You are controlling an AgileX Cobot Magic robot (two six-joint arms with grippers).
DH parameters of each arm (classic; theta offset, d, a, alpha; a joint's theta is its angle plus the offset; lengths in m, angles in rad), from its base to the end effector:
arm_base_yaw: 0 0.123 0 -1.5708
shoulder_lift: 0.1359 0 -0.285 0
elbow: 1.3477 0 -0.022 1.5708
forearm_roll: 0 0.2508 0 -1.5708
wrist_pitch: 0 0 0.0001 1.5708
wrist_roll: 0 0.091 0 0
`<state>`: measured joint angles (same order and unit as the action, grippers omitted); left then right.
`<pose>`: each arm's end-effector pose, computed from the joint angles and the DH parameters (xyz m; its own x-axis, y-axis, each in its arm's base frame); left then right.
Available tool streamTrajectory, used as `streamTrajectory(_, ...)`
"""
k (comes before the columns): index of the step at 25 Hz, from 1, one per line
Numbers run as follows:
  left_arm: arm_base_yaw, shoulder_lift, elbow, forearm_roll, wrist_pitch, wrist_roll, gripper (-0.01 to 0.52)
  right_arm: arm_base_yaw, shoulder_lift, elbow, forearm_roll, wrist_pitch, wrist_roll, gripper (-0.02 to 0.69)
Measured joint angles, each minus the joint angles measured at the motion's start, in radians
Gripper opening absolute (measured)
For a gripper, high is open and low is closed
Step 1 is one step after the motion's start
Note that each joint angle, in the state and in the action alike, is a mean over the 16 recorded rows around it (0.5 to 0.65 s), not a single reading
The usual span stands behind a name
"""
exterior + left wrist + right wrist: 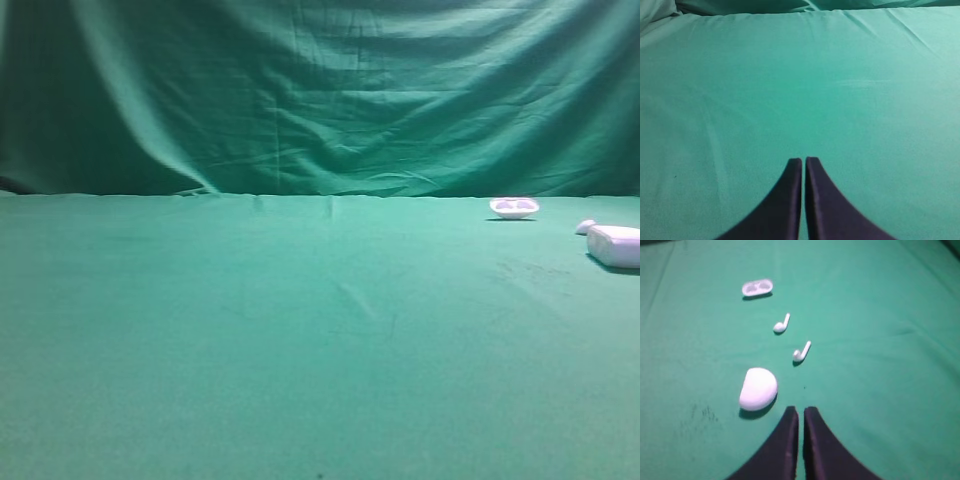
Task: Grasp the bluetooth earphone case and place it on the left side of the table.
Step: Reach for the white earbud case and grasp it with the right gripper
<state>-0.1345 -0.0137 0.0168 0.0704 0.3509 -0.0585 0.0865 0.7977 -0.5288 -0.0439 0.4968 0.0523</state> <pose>0.0528 -0.0049 0.1767 -0.2597 0.0428 -0.9648 0.1129 0.9935 0.0137 0.1515 0.0112 0.2712 -0.6259 -0.0405 -0.7789 -0.0616 0.9981 -0.0025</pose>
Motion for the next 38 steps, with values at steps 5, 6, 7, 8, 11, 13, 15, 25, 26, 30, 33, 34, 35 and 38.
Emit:
streamTrajectory(5,0.0,0.0,0.0,0.0,0.0,0.0,0.0,0.052,0.179,-0.091,0.032,0.074,-0.064,0.013)
streamTrajectory(6,0.0,0.0,0.0,0.0,0.0,0.0,0.0,0.063,0.219,-0.113,0.036,0.087,-0.072,0.024)
streamTrajectory(7,0.0,0.0,0.0,0.0,0.0,0.0,0.0,0.073,0.259,-0.136,0.039,0.099,-0.077,0.039)
streamTrajectory(8,0.0,0.0,0.0,0.0,0.0,0.0,0.0,0.083,0.3,-0.159,0.04,0.11,-0.08,0.06)
streamTrajectory(11,0.0,0.0,0.0,0.0,0.0,0.0,0.0,0.103,0.427,-0.229,0.043,0.132,-0.077,0.151)
streamTrajectory(13,0.0,0.0,0.0,0.0,0.0,0.0,0.0,0.11,0.512,-0.274,0.044,0.139,-0.072,0.23)
streamTrajectory(15,0.0,0.0,0.0,0.0,0.0,0.0,0.0,0.113,0.592,-0.317,0.044,0.141,-0.066,0.311)
streamTrajectory(25,0.0,0.0,0.0,0.0,0.0,0.0,0.0,0.113,0.913,-0.506,0.045,0.167,-0.032,0.627)
streamTrajectory(26,0.0,0.0,0.0,0.0,0.0,0.0,0.0,0.113,0.935,-0.52,0.045,0.17,-0.029,0.633)
streamTrajectory(30,0.0,0.0,0.0,0.0,0.0,0.0,0.0,0.113,1.004,-0.564,0.045,0.185,-0.017,0.607)
streamTrajectory(33,0.0,0.0,0.0,0.0,0.0,0.0,0.0,0.113,1.037,-0.584,0.044,0.194,-0.013,0.566)
streamTrajectory(34,0.0,0.0,0.0,0.0,0.0,0.0,0.0,0.113,1.044,-0.588,0.044,0.196,-0.013,0.548)
streamTrajectory(35,0.0,0.0,0.0,0.0,0.0,0.0,0.0,0.113,1.05,-0.592,0.044,0.198,-0.013,0.529)
streamTrajectory(38,0.0,0.0,0.0,0.0,0.0,0.0,0.0,0.113,1.061,-0.597,0.041,0.202,-0.008,0.472)
